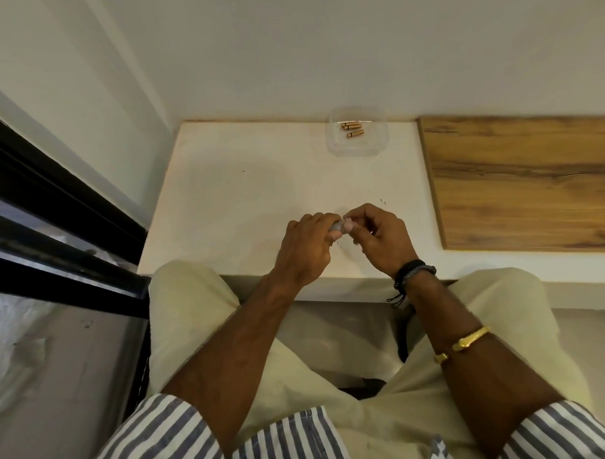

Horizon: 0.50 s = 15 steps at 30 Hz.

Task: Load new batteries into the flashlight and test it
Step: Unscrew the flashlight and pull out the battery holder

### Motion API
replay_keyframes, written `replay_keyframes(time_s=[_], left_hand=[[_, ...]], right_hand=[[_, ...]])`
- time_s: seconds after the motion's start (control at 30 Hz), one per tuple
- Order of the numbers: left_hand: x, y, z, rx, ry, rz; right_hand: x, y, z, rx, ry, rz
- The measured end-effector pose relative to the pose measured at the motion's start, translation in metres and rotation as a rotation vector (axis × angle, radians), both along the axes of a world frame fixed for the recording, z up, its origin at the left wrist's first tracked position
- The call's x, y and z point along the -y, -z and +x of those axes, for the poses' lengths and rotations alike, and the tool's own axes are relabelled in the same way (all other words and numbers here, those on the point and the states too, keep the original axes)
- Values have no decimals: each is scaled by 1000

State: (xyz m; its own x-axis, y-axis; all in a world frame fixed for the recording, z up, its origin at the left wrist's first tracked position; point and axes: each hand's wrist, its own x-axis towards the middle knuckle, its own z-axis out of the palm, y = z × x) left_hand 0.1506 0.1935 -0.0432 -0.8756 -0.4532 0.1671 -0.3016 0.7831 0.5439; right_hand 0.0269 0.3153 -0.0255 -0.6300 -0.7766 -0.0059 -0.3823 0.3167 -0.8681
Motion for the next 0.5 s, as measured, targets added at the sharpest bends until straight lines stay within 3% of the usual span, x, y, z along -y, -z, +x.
replay_keyframes(time_s=[0.1,0.2,0.3,0.43,0.5], left_hand=[[1,0,1,24,-20,9],[1,-1,3,0,-14,-8],[-1,-1,5,4,6,-26],[-1,0,5,9,-5,15],[0,0,5,32,-19,21]], right_hand=[[-2,-2,-4,62,-72,-58],[0,-5,-1,128,7,2],[1,-2,3,71,71,28],[-2,0,2,5,-22,-39],[-3,-1,-1,60,-71,-73]])
